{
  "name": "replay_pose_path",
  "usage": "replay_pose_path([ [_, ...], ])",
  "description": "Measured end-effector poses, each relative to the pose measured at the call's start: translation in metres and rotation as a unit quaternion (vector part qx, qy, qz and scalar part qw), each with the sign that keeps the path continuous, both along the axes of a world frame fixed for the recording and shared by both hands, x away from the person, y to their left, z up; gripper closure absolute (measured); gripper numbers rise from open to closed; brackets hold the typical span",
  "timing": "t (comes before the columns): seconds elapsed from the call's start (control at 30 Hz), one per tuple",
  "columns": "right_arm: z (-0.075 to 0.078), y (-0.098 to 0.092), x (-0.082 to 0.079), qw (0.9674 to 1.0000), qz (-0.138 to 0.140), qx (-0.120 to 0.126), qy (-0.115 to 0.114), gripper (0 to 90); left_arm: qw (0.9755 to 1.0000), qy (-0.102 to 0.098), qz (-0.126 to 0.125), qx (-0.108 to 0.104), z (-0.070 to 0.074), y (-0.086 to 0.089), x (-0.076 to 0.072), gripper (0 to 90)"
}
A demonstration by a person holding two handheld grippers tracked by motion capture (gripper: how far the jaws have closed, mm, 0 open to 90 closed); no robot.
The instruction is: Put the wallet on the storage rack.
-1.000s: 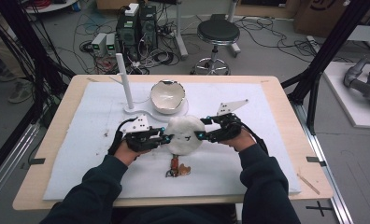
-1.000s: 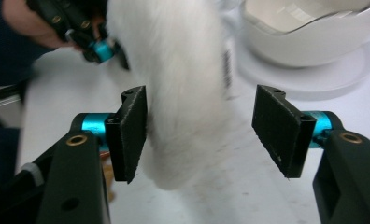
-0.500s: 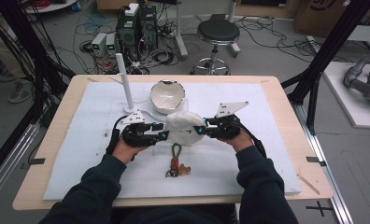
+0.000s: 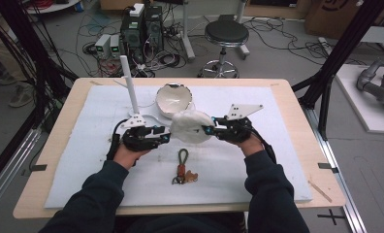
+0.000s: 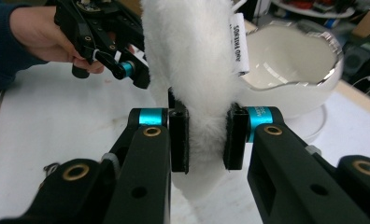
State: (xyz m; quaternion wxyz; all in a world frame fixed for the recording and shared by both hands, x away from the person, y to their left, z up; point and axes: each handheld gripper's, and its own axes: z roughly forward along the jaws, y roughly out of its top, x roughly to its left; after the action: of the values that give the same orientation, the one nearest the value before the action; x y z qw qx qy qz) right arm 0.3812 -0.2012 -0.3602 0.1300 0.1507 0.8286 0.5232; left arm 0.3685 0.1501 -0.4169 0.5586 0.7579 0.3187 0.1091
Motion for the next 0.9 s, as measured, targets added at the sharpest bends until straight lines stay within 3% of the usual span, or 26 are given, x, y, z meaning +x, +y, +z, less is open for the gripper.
replay_pose_path([
  [0.1, 0.006, -0.002, 0.003, 0.9999, -0.006, 0.006, -0.012, 77.3, 0.9996, -0.016, 0.024, 0.001, 0.005, 0.019, -0.001, 51.3],
  [0.23, 0.019, 0.001, 0.010, 0.9994, -0.011, -0.005, -0.033, 77.3, 0.9974, -0.029, 0.066, -0.007, 0.009, 0.047, 0.000, 44.5],
  [0.37, 0.034, 0.007, 0.018, 0.9980, -0.013, -0.013, -0.060, 77.2, 0.9928, -0.041, 0.112, -0.017, 0.012, 0.075, 0.002, 36.7],
  [0.5, 0.050, 0.017, 0.032, 0.9964, -0.011, -0.022, -0.081, 77.2, 0.9883, -0.038, 0.146, -0.020, 0.011, 0.094, 0.004, 32.2],
  [0.6, 0.061, 0.029, 0.042, 0.9938, -0.010, -0.042, -0.102, 77.2, 0.9856, -0.037, 0.164, -0.021, 0.010, 0.103, 0.005, 28.1],
  [0.7, 0.070, 0.039, 0.055, 0.9918, -0.014, -0.055, -0.115, 77.2, 0.9845, -0.033, 0.171, -0.021, 0.008, 0.107, 0.006, 25.2],
  [0.9, 0.075, 0.058, 0.077, 0.9844, -0.039, -0.107, -0.133, 77.1, 0.9846, -0.029, 0.171, -0.019, 0.006, 0.110, 0.007, 25.2],
])
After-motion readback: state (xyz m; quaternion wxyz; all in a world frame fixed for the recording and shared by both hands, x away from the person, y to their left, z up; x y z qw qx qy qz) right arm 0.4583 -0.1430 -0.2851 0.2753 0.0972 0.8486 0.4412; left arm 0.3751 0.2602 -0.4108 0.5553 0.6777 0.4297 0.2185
